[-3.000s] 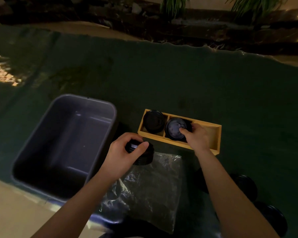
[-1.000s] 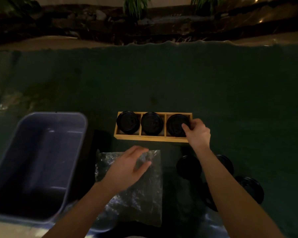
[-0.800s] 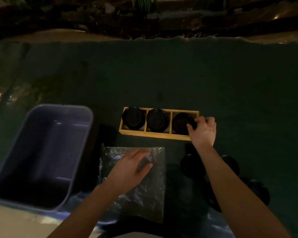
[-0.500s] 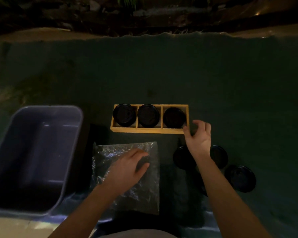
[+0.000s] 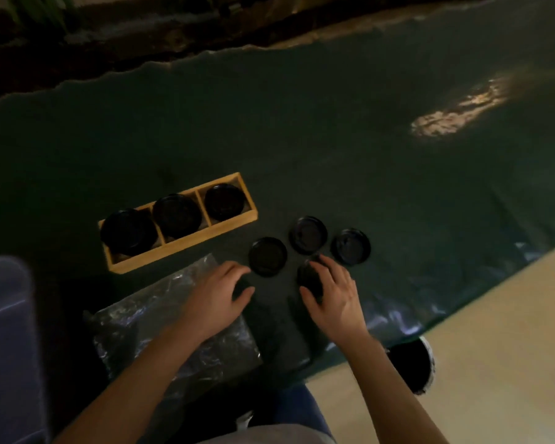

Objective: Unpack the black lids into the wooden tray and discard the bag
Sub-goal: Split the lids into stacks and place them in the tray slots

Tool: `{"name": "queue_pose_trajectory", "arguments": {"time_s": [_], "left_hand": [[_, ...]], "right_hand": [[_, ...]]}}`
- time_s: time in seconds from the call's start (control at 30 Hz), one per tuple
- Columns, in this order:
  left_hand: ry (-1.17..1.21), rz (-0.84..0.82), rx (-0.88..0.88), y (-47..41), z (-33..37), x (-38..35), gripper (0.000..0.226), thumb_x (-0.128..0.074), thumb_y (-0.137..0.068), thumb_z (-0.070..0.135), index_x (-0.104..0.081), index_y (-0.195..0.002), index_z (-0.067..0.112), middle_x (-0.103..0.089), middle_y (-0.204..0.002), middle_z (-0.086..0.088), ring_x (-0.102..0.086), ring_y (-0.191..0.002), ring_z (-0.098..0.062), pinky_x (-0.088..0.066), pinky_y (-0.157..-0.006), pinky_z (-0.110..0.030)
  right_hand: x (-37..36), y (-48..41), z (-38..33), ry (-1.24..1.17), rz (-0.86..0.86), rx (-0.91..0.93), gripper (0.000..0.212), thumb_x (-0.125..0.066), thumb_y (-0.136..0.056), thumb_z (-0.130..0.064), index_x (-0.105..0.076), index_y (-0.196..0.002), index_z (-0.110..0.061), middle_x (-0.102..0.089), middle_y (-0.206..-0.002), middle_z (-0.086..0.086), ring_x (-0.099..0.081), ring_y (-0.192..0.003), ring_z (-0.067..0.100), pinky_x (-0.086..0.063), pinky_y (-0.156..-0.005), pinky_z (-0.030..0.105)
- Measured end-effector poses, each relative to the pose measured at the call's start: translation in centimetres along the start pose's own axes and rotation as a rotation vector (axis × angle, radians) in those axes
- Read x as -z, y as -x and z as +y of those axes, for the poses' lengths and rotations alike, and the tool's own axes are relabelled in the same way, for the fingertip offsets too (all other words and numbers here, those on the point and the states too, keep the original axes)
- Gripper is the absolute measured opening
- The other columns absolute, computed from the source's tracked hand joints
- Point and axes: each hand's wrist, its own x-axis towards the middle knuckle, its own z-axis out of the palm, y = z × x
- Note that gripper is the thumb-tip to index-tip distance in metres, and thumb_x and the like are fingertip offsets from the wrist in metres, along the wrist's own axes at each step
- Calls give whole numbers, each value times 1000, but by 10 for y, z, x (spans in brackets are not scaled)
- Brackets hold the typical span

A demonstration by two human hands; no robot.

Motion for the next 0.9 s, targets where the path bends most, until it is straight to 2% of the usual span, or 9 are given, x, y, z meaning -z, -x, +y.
{"name": "queue_pose_trajectory", "arguments": {"time_s": [0.23, 0.37, 0.5, 0.57, 0.7, 0.9], "left_hand": [[-97, -58, -104, -32, -4, -38, 57, -67, -94, 40, -53, -144, 16, -54, -144, -3, -56, -130, -21, -52, -101, -36], [-144, -70, -8, -48, -9, -53, 69, -68, -93, 44, -44, -150, 16, -43, -154, -9, -48, -140, -28, -48, -107, -40], [-145, -34, 122, -65, -11, -59, 82, -65, -92, 53, -30, -156, 14, -35, -158, -18, -44, -141, -36, -49, -105, -45], [-130, -28, 149, -74, -9, -60, 83, -61, -94, 56, -27, -157, 13, -38, -156, -17, -45, -139, -36, -51, -101, -45], [-119, -14, 172, -91, -1, -63, 78, -67, -95, 43, -30, -156, 12, -51, -144, -13, -55, -130, -31, -54, -95, -41], [-45, -22, 286, -103, 6, -67, 66, -72, -94, 24, -40, -150, 15, -54, -140, -11, -58, -127, -31, -51, -99, -42]], "right_hand": [[-5, 36, 29, -33, 28, -257, 48, -75, -90, -24, -63, -132, -4, -60, -137, 18, -57, -123, 40, -46, -104, 49], [-11, 27, 40, -91, -2, -382, 45, -71, -94, -24, -61, -134, -5, -59, -133, 16, -57, -121, 37, -45, -102, 43], [-18, 10, 49, -103, -27, -444, 45, -69, -96, -28, -58, -132, -5, -60, -127, 15, -58, -116, 36, -47, -95, 41], [-20, 2, 55, -120, -22, -446, 43, -69, -95, -27, -58, -130, -5, -60, -123, 16, -60, -112, 38, -49, -91, 42], [-23, -11, 64, -162, 9, -458, 35, -72, -93, -22, -60, -120, -4, -63, -115, 17, -63, -104, 39, -50, -85, 43], [-25, -24, 76, -180, -1, -448, 34, -74, -92, -24, -57, -113, -3, -67, -106, 15, -65, -98, 37, -48, -78, 39]]}}
